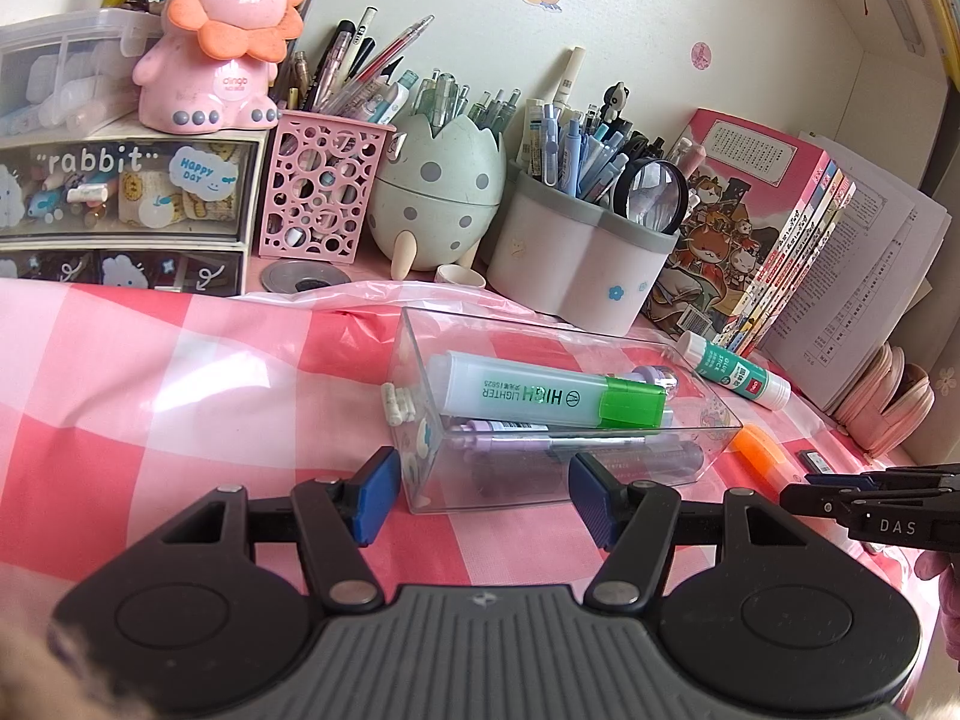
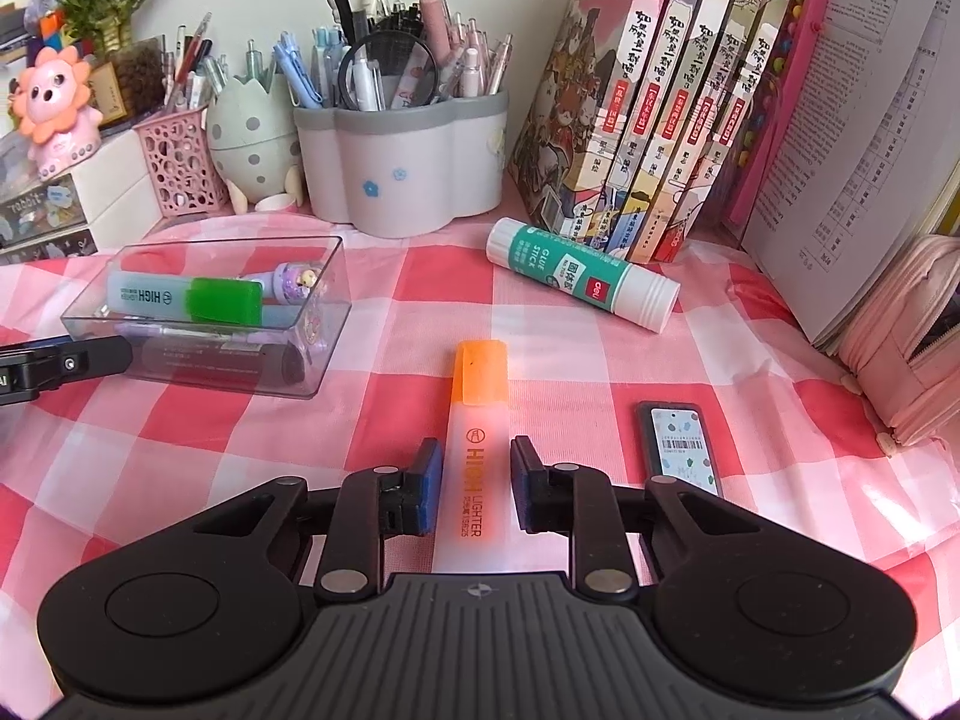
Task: Organize stationery
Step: 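Grasp the orange highlighter with the right gripper and lift it, then lower the orange highlighter into the clear box and open the right gripper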
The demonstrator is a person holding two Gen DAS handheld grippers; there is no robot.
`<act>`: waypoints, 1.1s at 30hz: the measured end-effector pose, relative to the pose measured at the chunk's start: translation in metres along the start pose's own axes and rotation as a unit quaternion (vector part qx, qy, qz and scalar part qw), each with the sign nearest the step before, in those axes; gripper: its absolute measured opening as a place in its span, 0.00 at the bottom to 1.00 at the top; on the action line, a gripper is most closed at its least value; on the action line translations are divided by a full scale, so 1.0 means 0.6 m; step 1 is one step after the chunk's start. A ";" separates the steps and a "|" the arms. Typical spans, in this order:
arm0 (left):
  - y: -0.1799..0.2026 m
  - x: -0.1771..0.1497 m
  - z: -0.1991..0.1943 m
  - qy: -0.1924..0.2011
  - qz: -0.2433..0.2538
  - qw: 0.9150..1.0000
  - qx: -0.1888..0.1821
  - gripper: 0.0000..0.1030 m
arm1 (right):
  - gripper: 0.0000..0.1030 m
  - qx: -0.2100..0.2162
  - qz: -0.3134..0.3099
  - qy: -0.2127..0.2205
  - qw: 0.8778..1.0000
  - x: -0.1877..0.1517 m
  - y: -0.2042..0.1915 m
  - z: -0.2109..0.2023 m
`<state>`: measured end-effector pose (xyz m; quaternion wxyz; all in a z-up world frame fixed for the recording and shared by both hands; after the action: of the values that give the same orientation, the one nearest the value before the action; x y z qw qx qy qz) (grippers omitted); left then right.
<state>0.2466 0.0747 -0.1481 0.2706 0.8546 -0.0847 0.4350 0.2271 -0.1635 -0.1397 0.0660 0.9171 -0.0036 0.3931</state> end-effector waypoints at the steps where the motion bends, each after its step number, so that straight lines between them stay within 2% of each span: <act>1: 0.000 0.000 0.000 0.000 0.000 1.000 0.000 0.35 | 0.23 0.000 -0.001 0.002 1.000 0.000 0.000 -0.002; 14: 0.001 0.000 0.000 0.000 0.000 1.000 0.000 0.35 | 0.23 0.007 -0.020 0.044 0.999 0.043 -0.001 -0.032; 19: 0.000 0.000 0.000 0.000 0.000 1.000 0.000 0.35 | 0.23 0.055 -0.041 0.059 0.996 0.070 -0.024 -0.045; 25: 0.000 0.000 0.000 0.000 0.000 1.000 0.000 0.35 | 0.23 0.135 -0.102 0.069 0.983 0.105 -0.078 -0.050; 29: 0.000 0.000 0.000 0.000 0.000 1.000 0.000 0.35 | 0.23 0.155 -0.156 0.076 0.973 0.129 -0.106 -0.043; 33: 0.000 0.000 0.000 0.000 0.000 1.000 0.000 0.35 | 0.23 0.179 -0.221 0.085 0.955 0.140 -0.142 -0.042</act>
<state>0.2467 0.0748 -0.1481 0.2707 0.8546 -0.0846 0.4350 0.2722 -0.0719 -0.0721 -0.0136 0.8551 0.2752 0.4392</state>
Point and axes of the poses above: each gripper's, at about its wrist camera, not at the fingertips, and z roughly the way its jaws point, y to its right, x to its top, the point moved 10 cm from there along z, roughly the way its jaws point, and after that the axes turned 8 degrees about -x, right-handed, at the moved point
